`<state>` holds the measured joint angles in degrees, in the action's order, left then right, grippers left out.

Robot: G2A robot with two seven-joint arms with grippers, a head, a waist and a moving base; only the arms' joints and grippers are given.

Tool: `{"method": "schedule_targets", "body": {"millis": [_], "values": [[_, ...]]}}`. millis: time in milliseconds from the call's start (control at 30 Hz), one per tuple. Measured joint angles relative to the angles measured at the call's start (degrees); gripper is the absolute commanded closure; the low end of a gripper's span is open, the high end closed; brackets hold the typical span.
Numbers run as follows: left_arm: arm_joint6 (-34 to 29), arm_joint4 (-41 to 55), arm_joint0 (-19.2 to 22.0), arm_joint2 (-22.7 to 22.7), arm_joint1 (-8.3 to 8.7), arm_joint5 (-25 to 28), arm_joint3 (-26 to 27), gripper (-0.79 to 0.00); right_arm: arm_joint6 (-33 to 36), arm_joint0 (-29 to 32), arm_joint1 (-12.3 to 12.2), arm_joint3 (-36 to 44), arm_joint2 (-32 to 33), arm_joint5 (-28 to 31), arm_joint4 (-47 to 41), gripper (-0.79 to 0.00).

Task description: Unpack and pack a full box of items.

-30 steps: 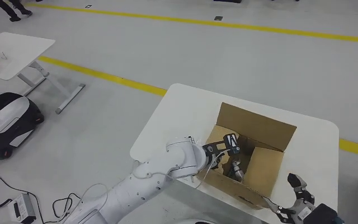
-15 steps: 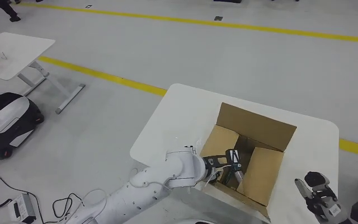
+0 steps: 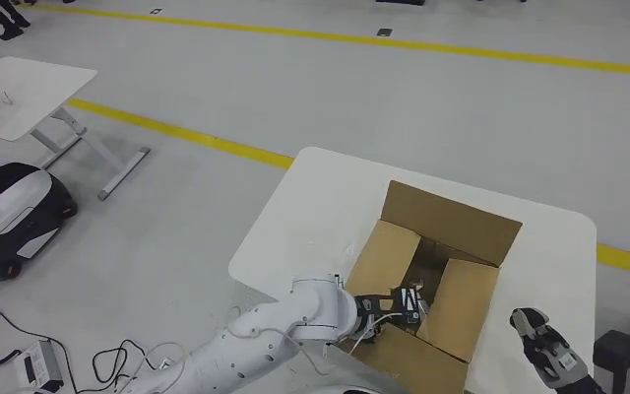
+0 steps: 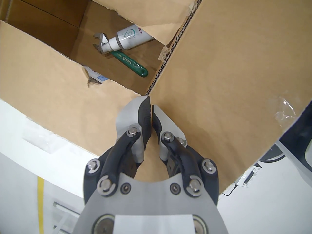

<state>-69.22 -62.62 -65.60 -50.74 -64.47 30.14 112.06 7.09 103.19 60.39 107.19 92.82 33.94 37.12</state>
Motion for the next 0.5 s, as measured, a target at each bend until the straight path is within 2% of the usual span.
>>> {"method": "schedule_targets", "body": {"millis": [300, 367, 400, 500], "values": [[2.67, -2.49, -0.71, 0.76, 0.19, -0.76, -2.32, 0.000, 0.63, -1.65, 0.26, -2.66, -2.50, 0.16, 0.79, -0.062], [3.42, -2.70, -0.79, 0.79, 0.20, -1.14, -2.49, -0.339, 0.58, -1.89, 0.30, -2.97, -2.86, 0.21, 1.13, -0.055], [3.67, -2.71, -0.79, 0.74, 0.22, -1.22, -2.48, -0.785, 0.56, -1.97, 0.32, -3.10, -2.97, 0.25, 1.23, -0.052], [4.12, -2.43, -0.44, 0.17, 0.28, -1.60, -1.97, -0.785, 0.45, -2.16, 0.36, -3.42, -3.17, 0.37, 1.27, -0.065]]}}
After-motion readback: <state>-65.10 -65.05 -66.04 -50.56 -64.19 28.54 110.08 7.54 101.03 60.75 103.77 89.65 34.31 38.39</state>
